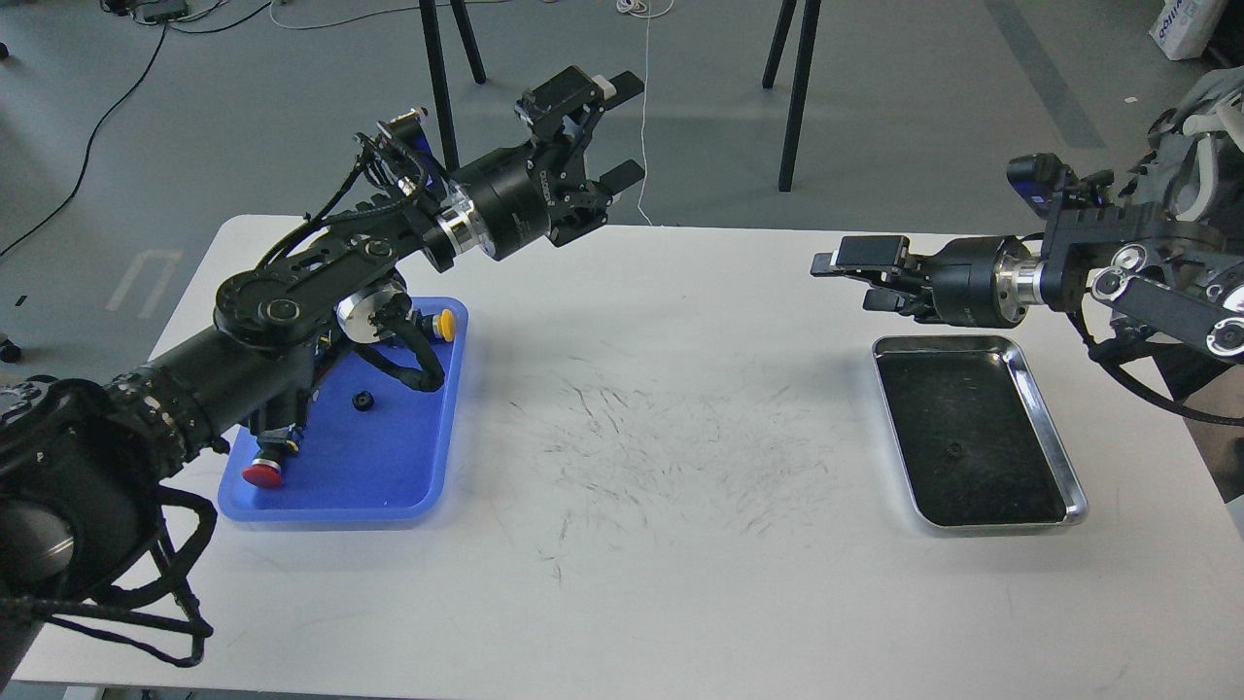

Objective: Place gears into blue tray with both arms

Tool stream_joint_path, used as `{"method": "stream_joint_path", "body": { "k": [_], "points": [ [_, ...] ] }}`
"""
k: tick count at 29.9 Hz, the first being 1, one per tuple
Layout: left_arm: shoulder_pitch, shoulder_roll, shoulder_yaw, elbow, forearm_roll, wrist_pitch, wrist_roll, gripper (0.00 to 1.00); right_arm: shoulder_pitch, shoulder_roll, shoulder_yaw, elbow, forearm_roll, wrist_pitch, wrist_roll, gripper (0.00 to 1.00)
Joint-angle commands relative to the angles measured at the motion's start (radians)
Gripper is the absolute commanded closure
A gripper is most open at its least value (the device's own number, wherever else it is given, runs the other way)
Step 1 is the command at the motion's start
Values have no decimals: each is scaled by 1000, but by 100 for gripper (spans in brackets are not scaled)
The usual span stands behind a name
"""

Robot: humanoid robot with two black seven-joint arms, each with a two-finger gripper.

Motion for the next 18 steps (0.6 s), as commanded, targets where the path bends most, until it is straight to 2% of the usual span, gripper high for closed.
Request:
{"method": "stream_joint_path", "body": {
  "k": [1,9,18],
  "points": [
    [2,1,25,3,0,20,0,0,0,-49,4,80,-109,0,0,1],
    [2,15,29,3,2,23,0,0,-14,-116,-2,232,-446,0,0,1],
    [-3,45,43,1,28,22,0,0,-35,-156,-22,238,-690,0,0,1]
  ]
}}
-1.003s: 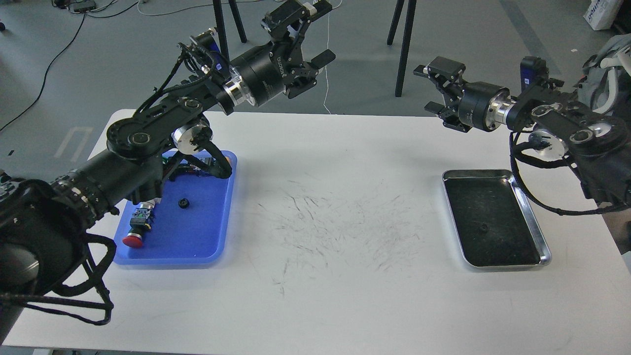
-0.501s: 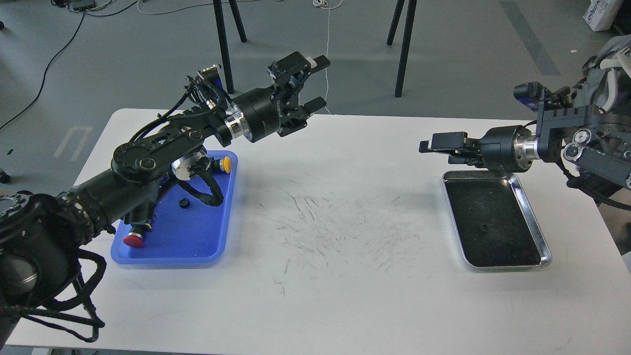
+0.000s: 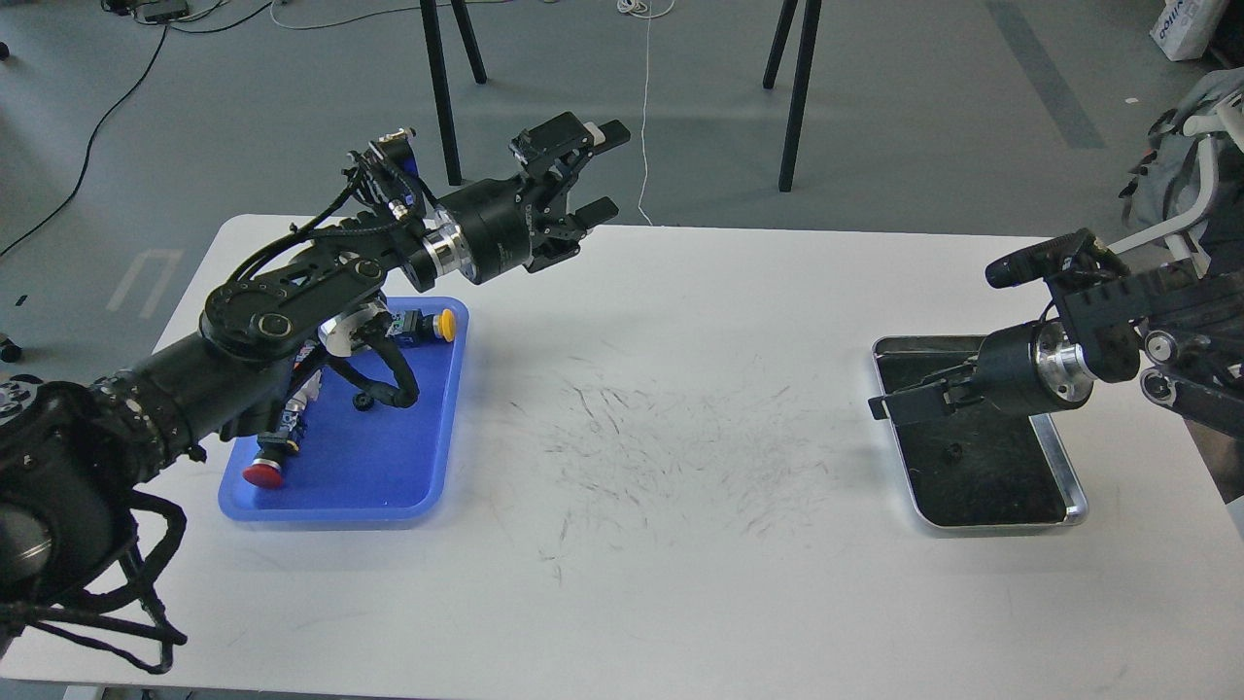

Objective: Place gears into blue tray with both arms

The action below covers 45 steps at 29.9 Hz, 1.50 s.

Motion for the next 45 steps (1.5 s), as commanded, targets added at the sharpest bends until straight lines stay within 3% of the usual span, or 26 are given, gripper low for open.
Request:
{"method": "stream_joint_path", "body": {
  "k": [1,13,24,37,45],
  "points": [
    [-4,8,0,-1,5,0,0,0,-4,-31,-2,-2,-80,0,0,1],
    [-7,23,2,-4,5,0,0,0,-12,-171,18,-30,47,0,-2,1],
    [-10,49,0,-12,4,-2,0,0,-81,-154,10,-30,18,0,-5,2],
    [-5,51,2,-10,5,-2,0,0,-116,-47,7,-71,17,0,-12,5],
    [-2,51,2,-10,7,-2,0,0,-129,-44,4,-106,17,0,-12,20]
  ]
}}
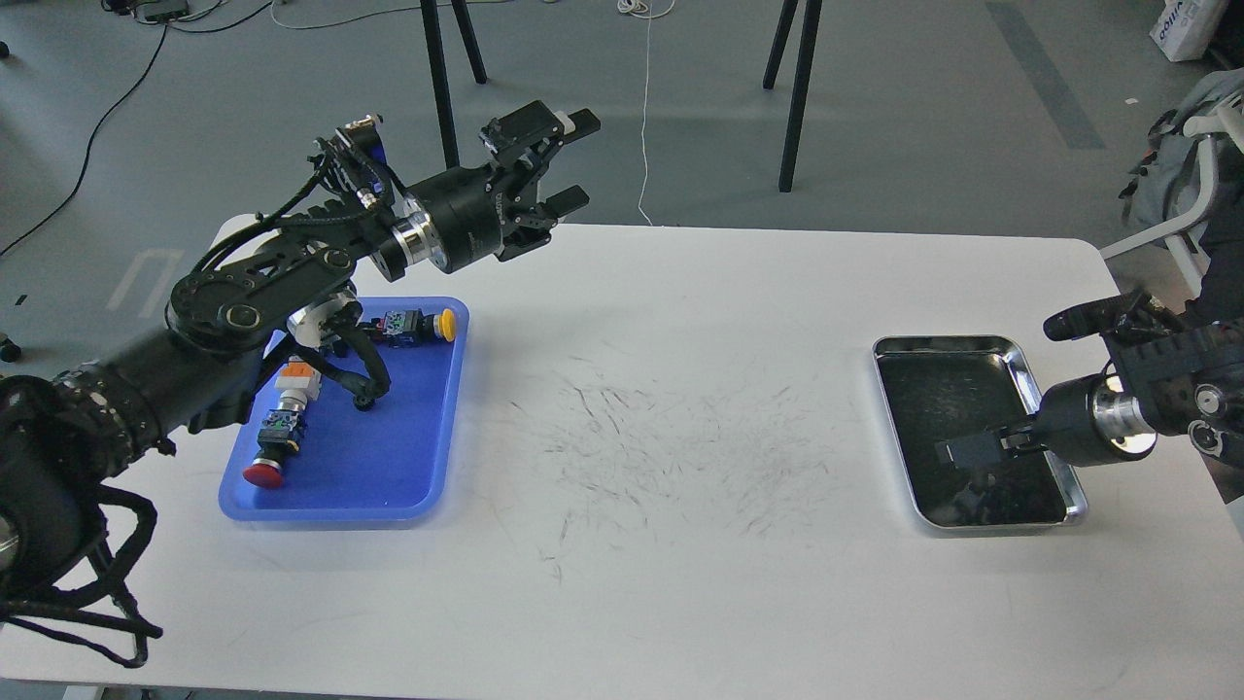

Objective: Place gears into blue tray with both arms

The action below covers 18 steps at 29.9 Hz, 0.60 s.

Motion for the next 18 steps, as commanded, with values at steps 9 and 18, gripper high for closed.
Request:
{"method": "stream_joint_path", "body": {
  "k": [9,18],
  "points": [
    [2,1,0,1,0,0,0,0,-18,2,0,-16,0,0,-1,41],
    [2,0,0,1,0,2,0,0,-18,12,3,-17,0,0,-3,51]
  ]
}}
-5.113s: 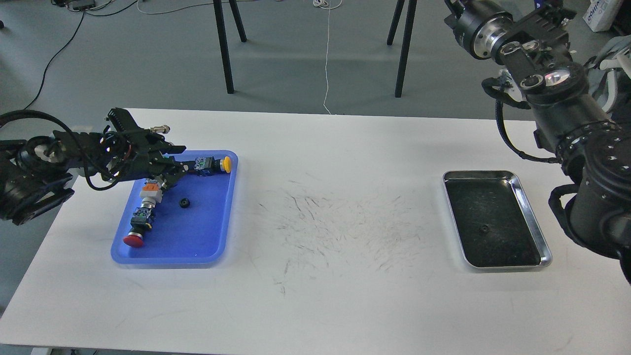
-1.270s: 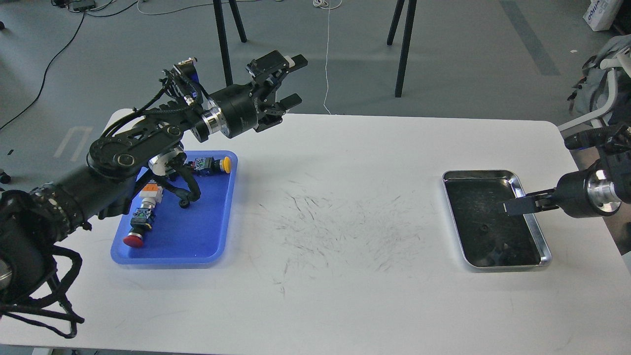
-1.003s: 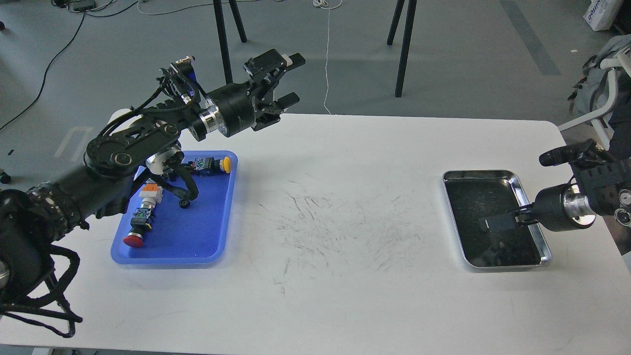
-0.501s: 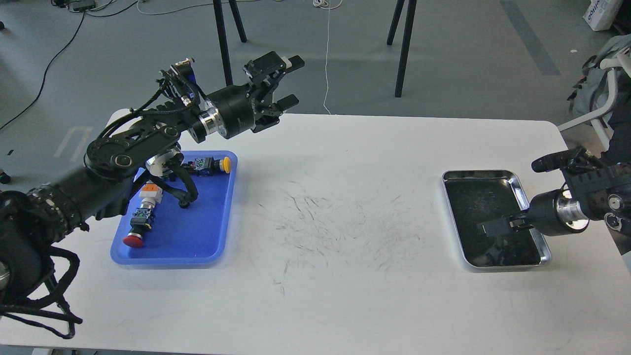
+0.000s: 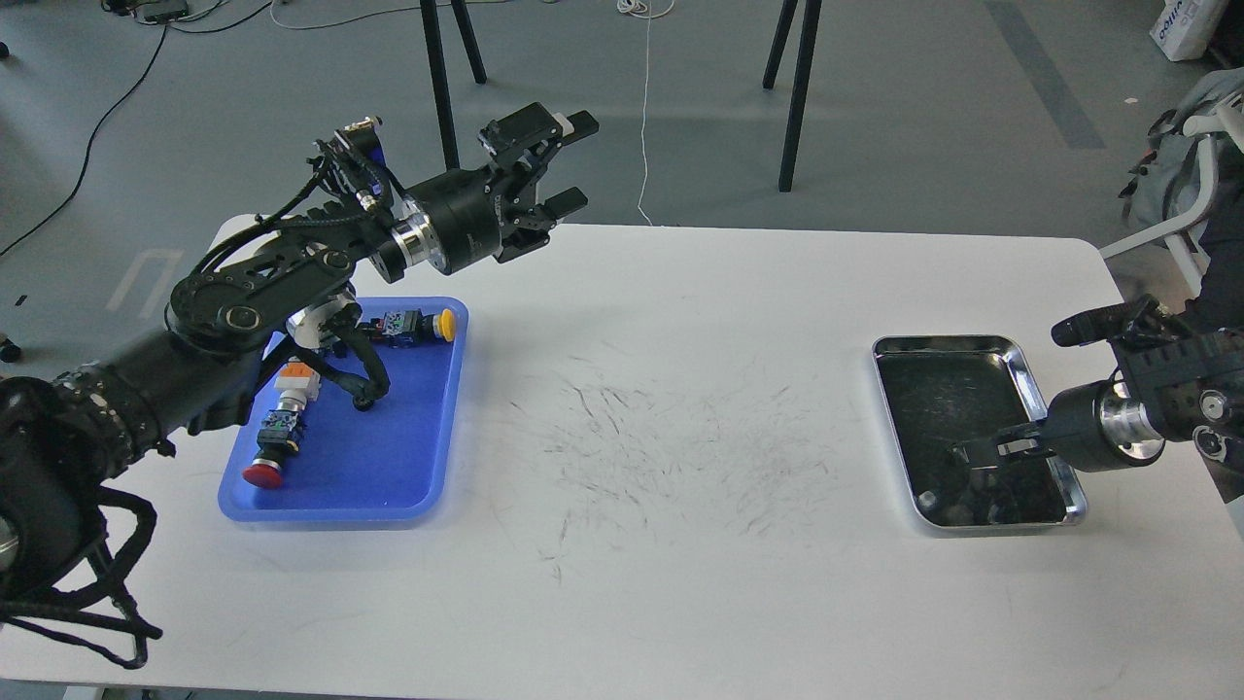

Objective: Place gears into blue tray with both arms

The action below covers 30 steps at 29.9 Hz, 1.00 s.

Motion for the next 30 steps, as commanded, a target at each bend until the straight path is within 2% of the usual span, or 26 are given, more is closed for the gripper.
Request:
{"method": "stream_joint_path", "body": {
  "k": [1,25,30],
  "points": [
    [0,1,0,0,0,0,0,0,0,12,0,0,0,0,0,51],
    [2,25,0,5,0,-3,0,0,-11,93,0,-58,0,0,0,50],
    [3,34,0,5,0,-5,0,0,-11,98,-3,-58,0,0,0,53]
  ]
}}
